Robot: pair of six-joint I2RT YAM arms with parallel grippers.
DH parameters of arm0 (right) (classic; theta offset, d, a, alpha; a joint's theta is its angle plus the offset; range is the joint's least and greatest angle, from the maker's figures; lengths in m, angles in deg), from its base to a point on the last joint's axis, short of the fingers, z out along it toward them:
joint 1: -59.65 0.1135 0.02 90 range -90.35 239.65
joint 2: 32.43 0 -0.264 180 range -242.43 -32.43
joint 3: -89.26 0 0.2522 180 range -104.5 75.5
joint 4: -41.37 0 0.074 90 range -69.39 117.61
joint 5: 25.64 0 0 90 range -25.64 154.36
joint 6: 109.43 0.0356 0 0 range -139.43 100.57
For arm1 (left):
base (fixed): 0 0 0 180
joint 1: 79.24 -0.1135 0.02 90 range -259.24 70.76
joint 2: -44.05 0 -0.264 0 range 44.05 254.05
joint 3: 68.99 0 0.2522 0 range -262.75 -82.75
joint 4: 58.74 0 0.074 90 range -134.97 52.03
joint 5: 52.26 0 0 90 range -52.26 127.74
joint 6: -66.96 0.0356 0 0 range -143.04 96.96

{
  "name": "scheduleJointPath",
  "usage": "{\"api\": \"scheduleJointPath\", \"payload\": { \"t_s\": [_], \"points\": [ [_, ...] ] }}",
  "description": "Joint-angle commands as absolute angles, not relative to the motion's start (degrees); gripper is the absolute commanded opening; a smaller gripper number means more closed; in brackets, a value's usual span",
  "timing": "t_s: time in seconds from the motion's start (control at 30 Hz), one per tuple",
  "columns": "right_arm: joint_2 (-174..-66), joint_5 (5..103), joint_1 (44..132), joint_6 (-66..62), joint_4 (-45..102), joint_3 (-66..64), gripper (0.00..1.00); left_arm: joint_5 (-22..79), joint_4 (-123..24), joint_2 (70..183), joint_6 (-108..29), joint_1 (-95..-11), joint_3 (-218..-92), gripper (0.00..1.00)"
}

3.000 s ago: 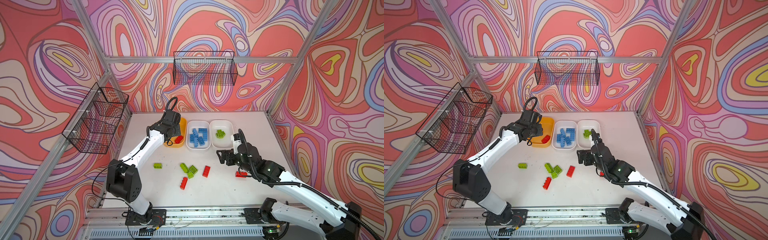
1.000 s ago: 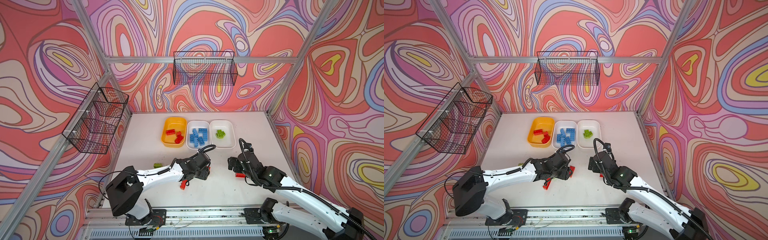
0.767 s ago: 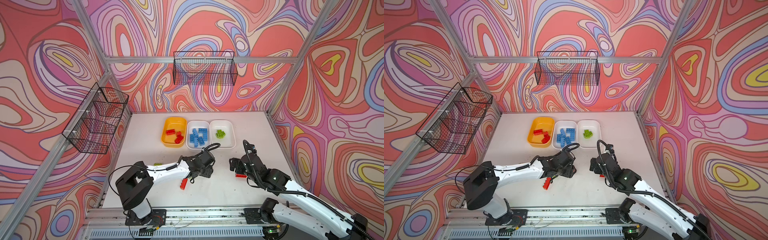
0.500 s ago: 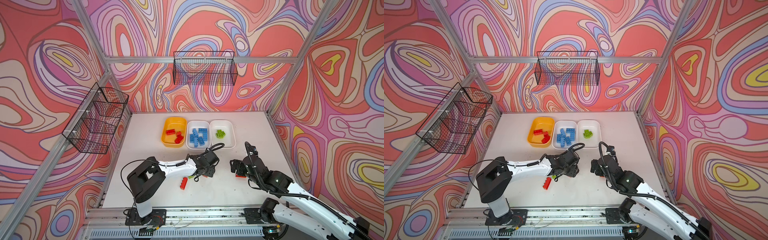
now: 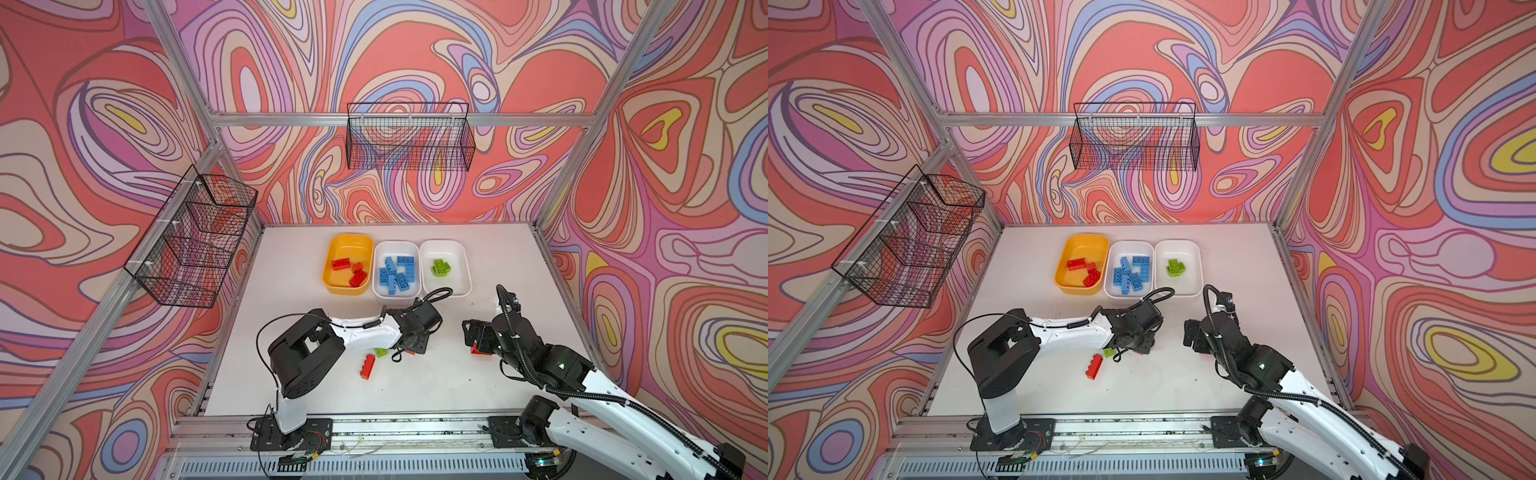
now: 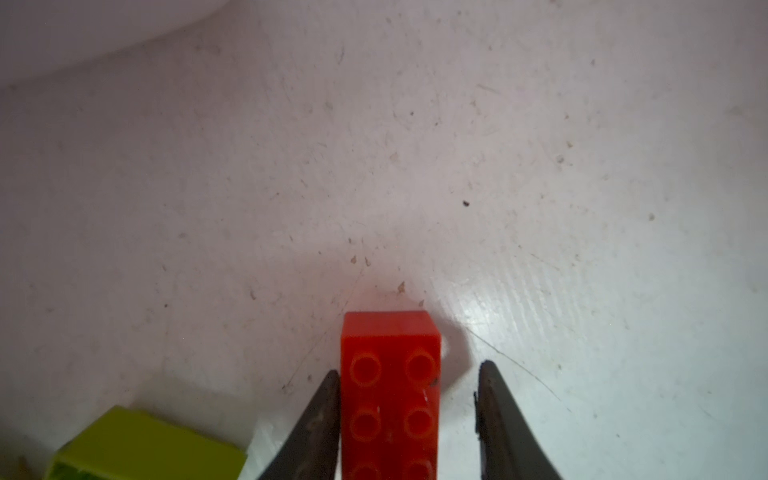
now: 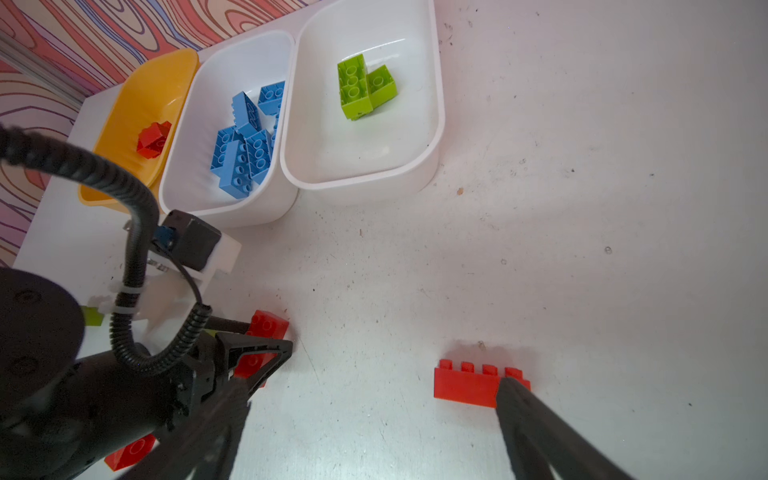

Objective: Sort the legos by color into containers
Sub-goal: 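Lower the left gripper onto a red brick among green bricks and grasp, then carry the red brick with the left gripper into the yellow tub and release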

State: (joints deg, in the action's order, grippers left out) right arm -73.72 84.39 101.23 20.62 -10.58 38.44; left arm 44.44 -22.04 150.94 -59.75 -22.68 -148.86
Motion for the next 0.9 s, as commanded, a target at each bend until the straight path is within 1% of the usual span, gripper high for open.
{"api": "scheduleJointPath", "payload": {
  "t_s": [0.0,0.07,0.23,0.47,0.67,0.87],
  "points": [
    [-73.38,84.51,101.02,20.52,-10.99,37.71,0.98,45.84,-18.85,151.24,-60.42,-22.63,-148.43,0.25],
    [-73.68,84.29,100.98,20.47,-10.53,37.75,0.98,46.87,-17.79,150.63,-60.18,-22.63,-148.76,0.18],
    [-73.71,84.16,100.98,20.09,-9.66,37.67,0.98,49.26,-14.34,148.38,-58.66,-23.65,-151.04,0.07],
    [-72.90,84.96,100.97,19.51,-10.51,35.98,0.98,50.78,-10.48,144.79,-55.44,-29.45,-155.21,0.06],
    [-74.26,85.17,101.00,18.30,-9.74,34.38,0.98,51.86,-8.01,141.44,-51.95,-40.24,-162.19,0.06],
    [-80.06,84.29,100.95,16.46,-6.07,32.99,0.98,52.63,-5.36,145.56,-49.94,-51.04,-173.51,0.06]
  ]
}}
